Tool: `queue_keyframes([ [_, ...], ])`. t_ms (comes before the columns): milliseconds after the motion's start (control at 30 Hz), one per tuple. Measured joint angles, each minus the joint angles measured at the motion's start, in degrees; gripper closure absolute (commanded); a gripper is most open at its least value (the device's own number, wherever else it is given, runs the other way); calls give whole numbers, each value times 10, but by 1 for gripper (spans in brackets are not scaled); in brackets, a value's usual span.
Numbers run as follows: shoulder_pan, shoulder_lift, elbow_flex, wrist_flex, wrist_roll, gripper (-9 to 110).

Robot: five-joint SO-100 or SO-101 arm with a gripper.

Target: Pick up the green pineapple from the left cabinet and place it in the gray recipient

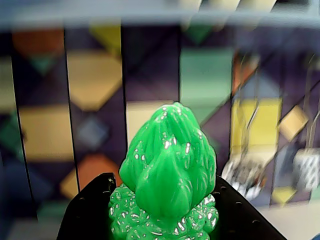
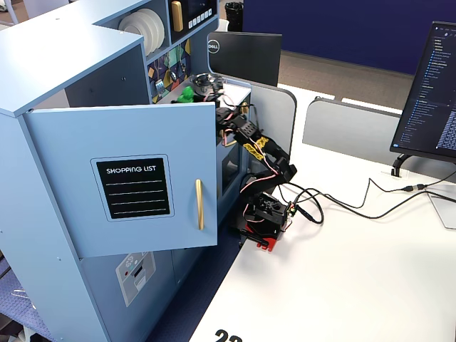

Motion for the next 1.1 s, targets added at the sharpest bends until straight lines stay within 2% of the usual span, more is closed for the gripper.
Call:
queue_keyframes([
  [167, -10, -75, -17, 0, -33, 99],
  [233, -17, -98, -19, -1, -42, 91],
  [333, -19, -130, -24, -21, -42, 72],
  [400, -18, -147, -28, -42, -25, 67],
  [533, -15, -163, -44, -67, -8, 68],
  [700, -25, -155, -62, -54, -9, 78],
  [800, -25, -101, -62, 41, -29, 86],
  [933, -24, 18, -66, 280, -58, 100],
  [1100, -16, 184, 22, 587, -125, 101],
])
